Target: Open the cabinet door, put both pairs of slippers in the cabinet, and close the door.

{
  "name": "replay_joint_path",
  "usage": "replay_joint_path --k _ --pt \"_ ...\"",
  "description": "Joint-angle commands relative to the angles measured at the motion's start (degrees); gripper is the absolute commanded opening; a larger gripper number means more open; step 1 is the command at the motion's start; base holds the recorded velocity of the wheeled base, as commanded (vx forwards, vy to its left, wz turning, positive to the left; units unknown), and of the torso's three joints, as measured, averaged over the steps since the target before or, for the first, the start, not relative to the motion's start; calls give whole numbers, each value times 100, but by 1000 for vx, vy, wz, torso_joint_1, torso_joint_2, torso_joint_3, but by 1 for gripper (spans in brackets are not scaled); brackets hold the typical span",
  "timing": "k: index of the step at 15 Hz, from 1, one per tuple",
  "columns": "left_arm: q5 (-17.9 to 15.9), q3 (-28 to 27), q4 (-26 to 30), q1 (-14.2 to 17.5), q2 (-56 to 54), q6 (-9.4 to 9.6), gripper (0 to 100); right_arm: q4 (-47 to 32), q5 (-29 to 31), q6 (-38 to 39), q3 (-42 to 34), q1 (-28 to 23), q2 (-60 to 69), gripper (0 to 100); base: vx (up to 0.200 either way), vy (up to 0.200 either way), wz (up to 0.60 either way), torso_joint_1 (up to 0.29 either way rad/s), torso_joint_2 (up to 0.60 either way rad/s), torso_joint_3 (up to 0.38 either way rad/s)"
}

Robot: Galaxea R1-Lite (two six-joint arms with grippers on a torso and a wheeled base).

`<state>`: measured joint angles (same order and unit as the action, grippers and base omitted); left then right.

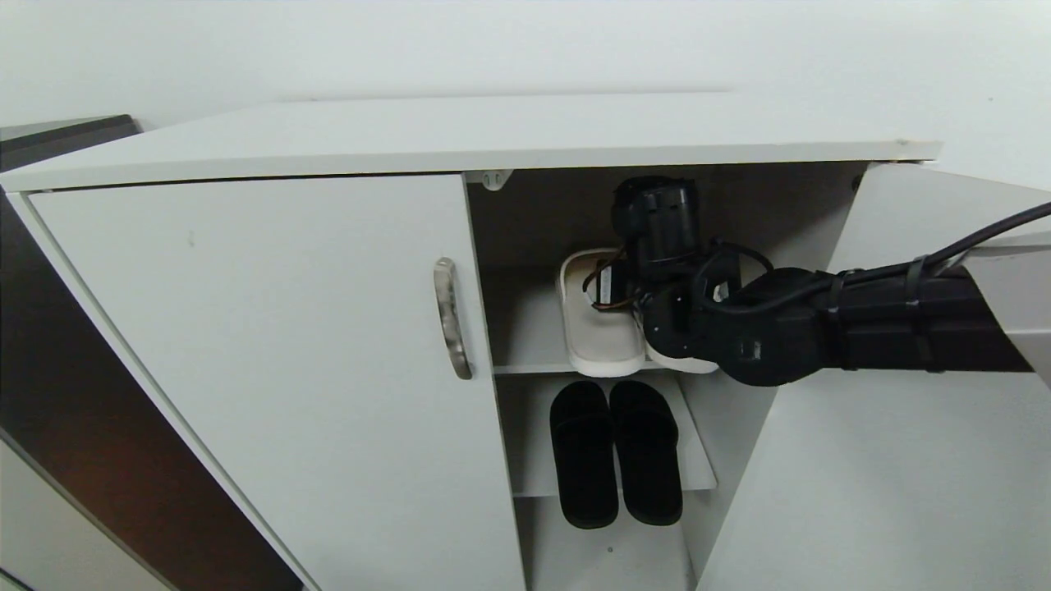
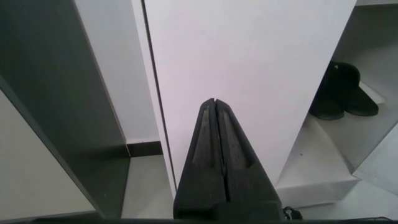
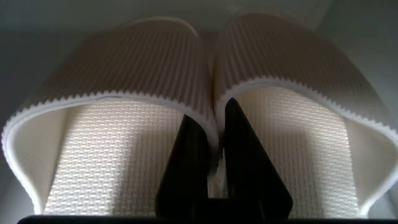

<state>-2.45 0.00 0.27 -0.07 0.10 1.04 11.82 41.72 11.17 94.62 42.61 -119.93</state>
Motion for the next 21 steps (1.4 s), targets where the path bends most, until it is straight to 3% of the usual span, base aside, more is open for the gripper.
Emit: replay_joint_path --k 1,10,11,18,21 --pt "-1 0 0 -1 -1 2 0 -14 -14 -9 179 -51 -215 0 0 0 0 0 0 0" --pt "-1 0 0 -1 -1 2 0 -5 -58 -44 223 -139 -356 0 0 0 0 0 0 0" --pt "-1 0 0 -1 -1 2 0 -5 -58 -44 214 -139 -356 100 0 0 0 0 0 0" --pt "-1 0 0 -1 -1 -7 0 48 -23 0 -629 116 356 100 0 0 0 0 0 0" --pt "-1 0 0 -1 -1 2 0 224 -6 -9 -1737 521 1341 100 0 0 0 0 0 0"
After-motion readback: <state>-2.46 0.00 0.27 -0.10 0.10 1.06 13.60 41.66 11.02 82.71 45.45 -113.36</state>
